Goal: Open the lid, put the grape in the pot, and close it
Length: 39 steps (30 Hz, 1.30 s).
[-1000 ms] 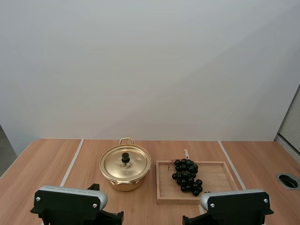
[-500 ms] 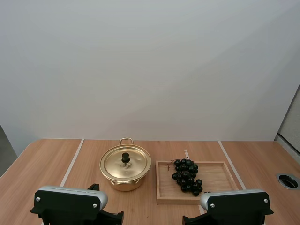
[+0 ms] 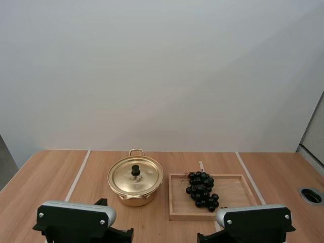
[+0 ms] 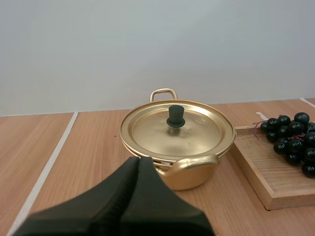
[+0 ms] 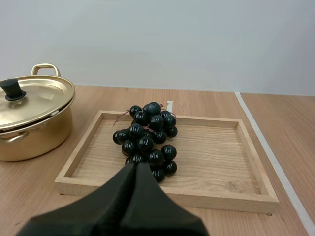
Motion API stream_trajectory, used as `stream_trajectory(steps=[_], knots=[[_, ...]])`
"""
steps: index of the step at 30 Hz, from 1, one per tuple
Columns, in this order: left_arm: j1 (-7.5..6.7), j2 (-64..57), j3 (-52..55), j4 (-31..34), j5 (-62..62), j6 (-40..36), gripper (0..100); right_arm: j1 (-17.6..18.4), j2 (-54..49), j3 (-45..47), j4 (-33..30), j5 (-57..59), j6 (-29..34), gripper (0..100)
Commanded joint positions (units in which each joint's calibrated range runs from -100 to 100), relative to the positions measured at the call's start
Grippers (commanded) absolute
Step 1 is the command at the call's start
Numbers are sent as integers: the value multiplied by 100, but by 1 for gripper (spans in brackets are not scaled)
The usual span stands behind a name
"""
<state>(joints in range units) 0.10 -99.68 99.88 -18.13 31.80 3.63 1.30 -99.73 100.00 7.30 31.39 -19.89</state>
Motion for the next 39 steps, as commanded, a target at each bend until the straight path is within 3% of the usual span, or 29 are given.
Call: stream_trajectory(steps=[1, 7, 13, 21, 31, 33, 34, 35, 36, 37, 38, 39], knots=[[5, -32, 12, 0, 0, -63, 0, -24, -27, 0, -41, -16, 10, 0], [5, -32, -551, 0, 113, -94, 0, -24, -27, -97, -68, 243, 10, 0], [5, -32, -1684, 22, 1320, 29, 0, -24, -27, -1255, -68, 990, 10, 0], [5, -32, -2904, 22, 1677, 57, 0, -24, -27, -2452, -39, 1211, 10, 0], [5, -32, -3243, 34, 2133, 9, 0, -24, -27, -2707, -39, 1917, 10, 0], [5, -32, -3243, 34, 2152, -111, 4, -24, -27, -2707, -39, 2045, 10, 0], [5, -32, -3243, 34, 2152, -186, 12, -24, -27, -2707, -39, 2086, 10, 18], [5, -32, -3243, 34, 2152, -240, 16, -24, -27, -2707, -39, 2110, 10, 27], [5, -32, -3243, 34, 2152, -304, 29, -24, -27, -2707, -39, 2146, 10, 45], [5, -32, -3243, 34, 2172, -315, 36, -24, -27, -2707, -39, 2146, 10, 62], [5, -32, -3243, 34, 2219, -315, 53, -24, -27, -2707, -39, 2146, 10, 92], [5, -32, -3243, 34, 2292, -315, 65, -24, -27, -2707, -39, 2146, 10, 100]])
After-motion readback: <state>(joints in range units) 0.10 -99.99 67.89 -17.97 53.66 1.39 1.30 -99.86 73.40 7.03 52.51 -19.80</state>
